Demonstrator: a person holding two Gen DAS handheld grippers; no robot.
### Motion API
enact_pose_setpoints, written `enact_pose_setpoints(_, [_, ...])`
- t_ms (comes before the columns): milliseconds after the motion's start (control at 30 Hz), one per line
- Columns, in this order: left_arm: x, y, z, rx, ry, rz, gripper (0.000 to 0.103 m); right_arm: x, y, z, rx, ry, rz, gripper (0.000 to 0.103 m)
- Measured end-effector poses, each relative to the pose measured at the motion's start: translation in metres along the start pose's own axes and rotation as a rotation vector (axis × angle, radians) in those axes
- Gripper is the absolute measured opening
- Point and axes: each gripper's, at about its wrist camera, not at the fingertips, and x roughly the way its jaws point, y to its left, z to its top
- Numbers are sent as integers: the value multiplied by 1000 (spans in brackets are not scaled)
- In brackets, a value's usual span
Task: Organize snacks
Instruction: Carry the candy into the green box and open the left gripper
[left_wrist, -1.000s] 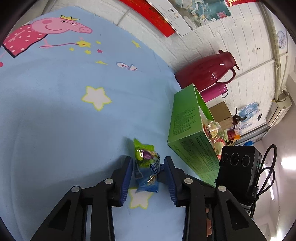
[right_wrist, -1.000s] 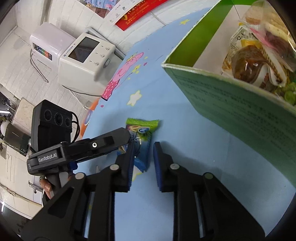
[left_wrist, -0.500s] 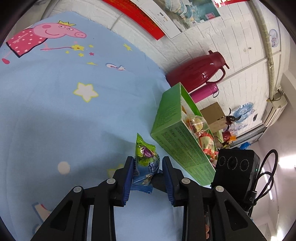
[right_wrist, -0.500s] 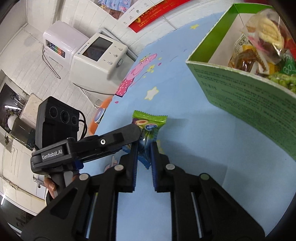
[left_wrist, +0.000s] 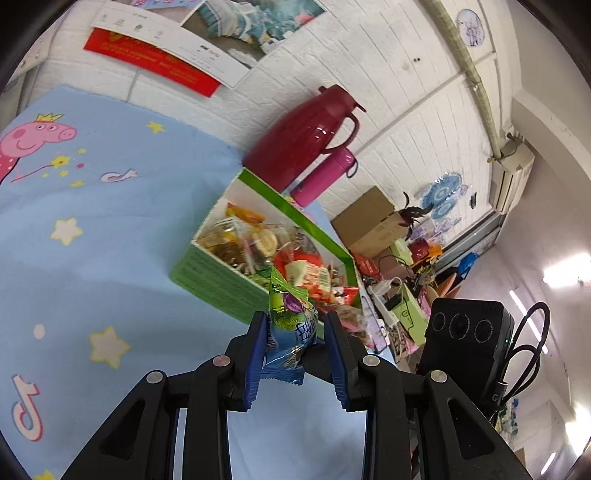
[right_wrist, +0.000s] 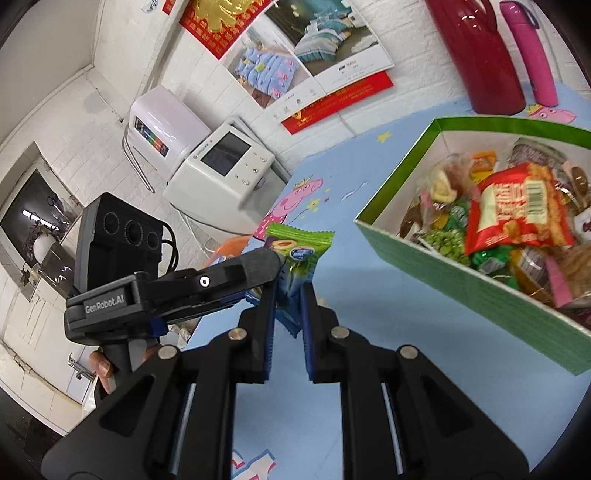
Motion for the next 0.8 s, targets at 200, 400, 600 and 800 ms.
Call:
enact_pose_setpoints(200, [40,-44,8,57,40,-54,31,-51,-23,11,18,-86,-48,16])
enact_pose_setpoints(400, [97,-75,16,92,107,-103,31,-95,-62,19,64,-149,-96,16])
enact_pose_setpoints(600, [148,-86,24,111,168,-100,31,-115,-104,27,120,-177,-131,16])
enact_pose_setpoints(800, [178,-79,34,114,180,-6,65,-113,-134,33,104,-192,-209,45])
